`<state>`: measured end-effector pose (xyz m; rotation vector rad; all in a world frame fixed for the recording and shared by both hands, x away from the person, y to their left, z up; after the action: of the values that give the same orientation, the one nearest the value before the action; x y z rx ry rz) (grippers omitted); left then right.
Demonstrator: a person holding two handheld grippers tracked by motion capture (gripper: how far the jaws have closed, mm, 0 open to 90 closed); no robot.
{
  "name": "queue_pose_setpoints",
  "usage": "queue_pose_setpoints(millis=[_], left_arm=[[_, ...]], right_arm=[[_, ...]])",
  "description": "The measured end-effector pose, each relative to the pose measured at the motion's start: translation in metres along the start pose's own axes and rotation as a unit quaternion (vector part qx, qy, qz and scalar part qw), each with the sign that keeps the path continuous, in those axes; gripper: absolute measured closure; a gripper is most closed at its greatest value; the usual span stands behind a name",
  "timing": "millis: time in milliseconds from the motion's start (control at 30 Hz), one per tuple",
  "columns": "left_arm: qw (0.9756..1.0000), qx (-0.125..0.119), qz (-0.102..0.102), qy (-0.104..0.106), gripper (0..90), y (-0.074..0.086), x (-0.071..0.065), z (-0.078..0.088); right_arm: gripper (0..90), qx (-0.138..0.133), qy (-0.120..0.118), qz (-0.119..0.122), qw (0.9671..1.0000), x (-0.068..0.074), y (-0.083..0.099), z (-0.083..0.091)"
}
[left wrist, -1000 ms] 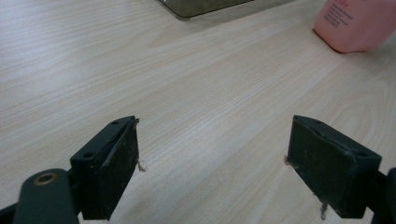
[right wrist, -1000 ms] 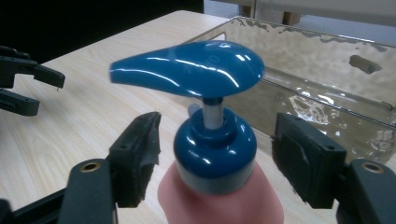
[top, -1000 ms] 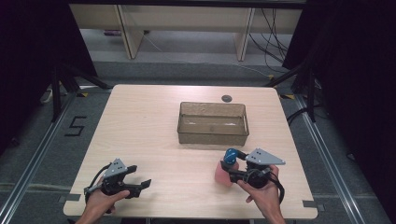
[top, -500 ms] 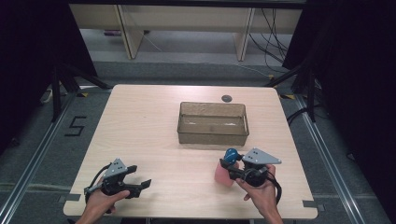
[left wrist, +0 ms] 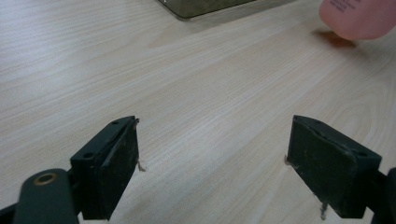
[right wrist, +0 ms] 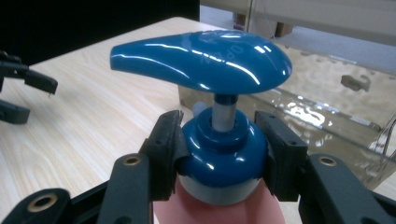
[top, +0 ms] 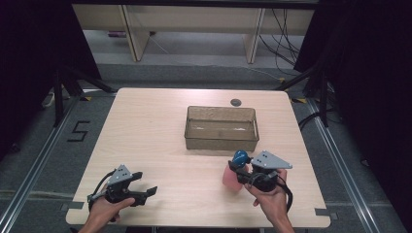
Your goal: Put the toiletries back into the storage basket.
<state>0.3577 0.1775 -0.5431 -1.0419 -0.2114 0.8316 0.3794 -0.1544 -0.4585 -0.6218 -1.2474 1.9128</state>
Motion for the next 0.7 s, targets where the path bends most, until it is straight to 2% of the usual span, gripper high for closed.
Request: queue_pose_setpoints(millis=[167, 300, 333, 400, 600, 667, 700], left_arm=[[1.0, 0.001, 0.0, 0.0, 15.9, 0.0, 0.0, 0.0], [1.0, 0.003, 0.0, -0.001, 15.9, 0.0, 0.0, 0.0], [1.0, 0.003, 0.0, -0.001, 15.9, 0.0, 0.0, 0.0], [1.0, 0.003, 0.0, -0.001, 15.9, 0.0, 0.0, 0.0], [1.0, 0.002, 0.0, -0.002, 15.9, 0.0, 0.001, 0.0], [1.0, 0.002, 0.0, -0.002, 15.9, 0.0, 0.0, 0.0], [1.0, 0.0, 0.0, -0.001, 15.9, 0.0, 0.0, 0.0]], right_arm=[[53.3, 0.001, 0.004, 0.01, 0.9999, -0.005, -0.014, 0.001], [53.3, -0.005, -0.004, -0.002, 1.0, -0.005, -0.021, -0.001], [53.3, -0.005, 0.002, 0.004, 1.0, -0.008, -0.027, -0.001], [53.3, -0.012, 0.003, -0.001, 0.9999, -0.008, -0.029, -0.002], [53.3, -0.012, 0.006, -0.001, 0.9999, -0.012, -0.041, -0.003], [53.3, -0.016, 0.008, 0.004, 0.9998, -0.013, -0.045, -0.003], [53.3, -0.019, 0.001, 0.001, 0.9998, -0.013, -0.048, -0.004]])
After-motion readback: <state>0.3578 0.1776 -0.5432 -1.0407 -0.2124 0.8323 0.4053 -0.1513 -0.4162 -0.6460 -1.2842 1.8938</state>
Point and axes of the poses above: each handheld gripper's, and its own axes: z roughly backward along the jaws, y roughly out of its underside, x roughly to its left, the point moved 7 cm from there along -z, roughly forward along the jaws, and after that the axes turned 4 degrees about y, right-handed, at the moved point
